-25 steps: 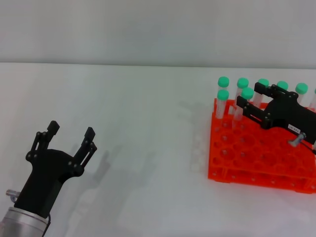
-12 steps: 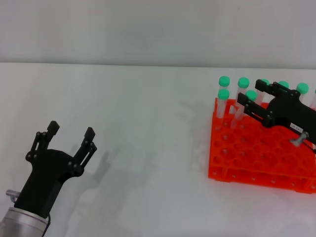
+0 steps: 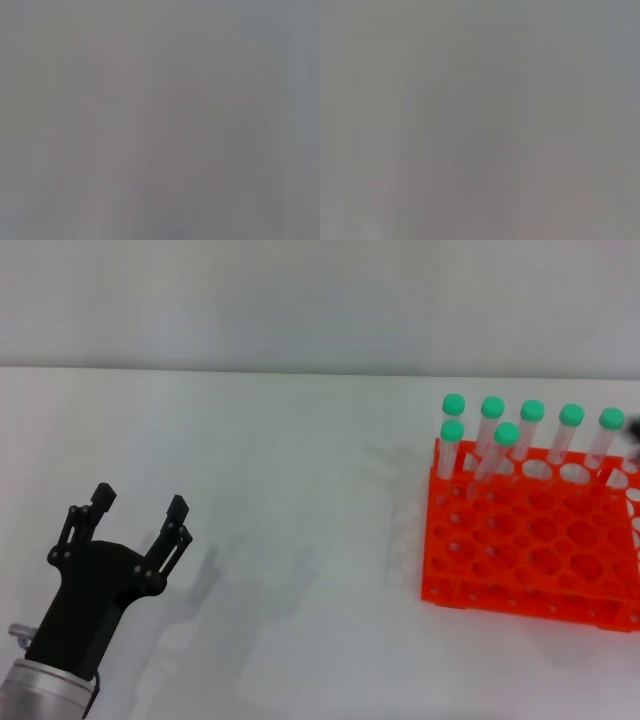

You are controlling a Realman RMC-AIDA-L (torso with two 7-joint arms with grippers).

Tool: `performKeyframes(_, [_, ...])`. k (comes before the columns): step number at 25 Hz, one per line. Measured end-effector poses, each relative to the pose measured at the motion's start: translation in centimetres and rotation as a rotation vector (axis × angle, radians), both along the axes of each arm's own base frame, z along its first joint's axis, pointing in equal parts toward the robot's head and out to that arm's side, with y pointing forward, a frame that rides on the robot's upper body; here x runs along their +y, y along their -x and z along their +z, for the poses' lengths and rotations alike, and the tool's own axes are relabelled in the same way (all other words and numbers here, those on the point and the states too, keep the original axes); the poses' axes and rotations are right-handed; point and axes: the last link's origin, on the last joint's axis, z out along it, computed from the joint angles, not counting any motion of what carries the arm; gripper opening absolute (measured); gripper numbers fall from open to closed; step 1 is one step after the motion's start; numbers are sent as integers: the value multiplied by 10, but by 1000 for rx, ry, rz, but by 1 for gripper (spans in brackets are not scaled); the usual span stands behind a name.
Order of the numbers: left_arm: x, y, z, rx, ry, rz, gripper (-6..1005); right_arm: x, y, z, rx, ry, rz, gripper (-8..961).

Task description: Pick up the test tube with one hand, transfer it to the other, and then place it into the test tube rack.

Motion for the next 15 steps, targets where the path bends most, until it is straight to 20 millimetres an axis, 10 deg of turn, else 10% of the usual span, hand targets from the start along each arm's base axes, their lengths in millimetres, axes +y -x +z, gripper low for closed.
performKeyframes(9, [9,-4,3,5,-12,-20,853,-26,-78,46,14,-346,-411,616])
performKeyframes(15, [11,-5,4,4,-15,-25,852,-30,-95,48,15,-358,-517,616])
